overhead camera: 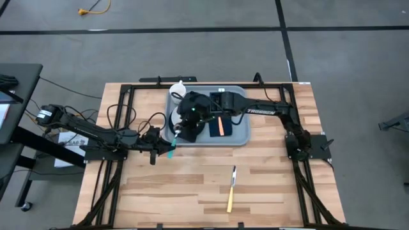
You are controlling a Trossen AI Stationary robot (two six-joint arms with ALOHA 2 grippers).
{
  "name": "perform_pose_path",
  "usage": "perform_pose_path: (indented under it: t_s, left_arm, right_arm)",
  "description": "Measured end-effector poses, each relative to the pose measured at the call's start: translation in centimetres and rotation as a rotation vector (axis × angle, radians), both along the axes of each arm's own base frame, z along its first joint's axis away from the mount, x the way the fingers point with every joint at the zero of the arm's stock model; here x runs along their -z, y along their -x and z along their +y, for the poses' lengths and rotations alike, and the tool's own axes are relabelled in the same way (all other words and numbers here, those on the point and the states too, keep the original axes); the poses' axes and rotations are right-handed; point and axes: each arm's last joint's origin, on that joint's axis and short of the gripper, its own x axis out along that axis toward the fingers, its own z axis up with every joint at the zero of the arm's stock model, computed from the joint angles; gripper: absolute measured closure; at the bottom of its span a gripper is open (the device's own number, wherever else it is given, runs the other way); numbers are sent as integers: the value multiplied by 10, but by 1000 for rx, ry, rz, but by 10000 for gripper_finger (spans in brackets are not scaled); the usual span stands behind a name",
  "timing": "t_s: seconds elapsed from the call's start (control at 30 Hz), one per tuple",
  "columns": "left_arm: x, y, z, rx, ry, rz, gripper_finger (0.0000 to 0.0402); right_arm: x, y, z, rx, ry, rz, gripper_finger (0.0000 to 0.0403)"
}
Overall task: Set up tray
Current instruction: Put the blue spoon on the dark blue napkin to the left of the orange fork
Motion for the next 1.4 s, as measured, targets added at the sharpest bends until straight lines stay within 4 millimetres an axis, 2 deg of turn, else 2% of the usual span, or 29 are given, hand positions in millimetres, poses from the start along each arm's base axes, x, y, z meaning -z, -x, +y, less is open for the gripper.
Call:
perform_pose_path:
  t_s: [0.47,0.57,0.73,1.03,1.23,1.3,1.4]
  left_arm:
    - [-1,0,0,11,-8,-11,371]
    - [-1,0,0,11,-7,-11,371]
    - [-1,0,0,13,-20,-8,372]
    - [3,0,0,10,-28,27,371]
    - [-2,0,0,20,-50,-16,318]
    - [-2,0,-1,59,-66,-23,294]
    - [-3,0,-3,141,-101,-34,260]
  right_arm:
    - [3,-1,6,-78,44,12,299]
    - [13,-9,6,-97,49,15,316]
    - [18,-15,4,-151,-2,-1,390]
    - [24,-17,3,-146,-11,21,399]
    - [29,-13,5,-159,-30,86,402]
    - [33,-10,4,-167,-49,133,402]
    - [27,-1,3,-171,-70,197,402]
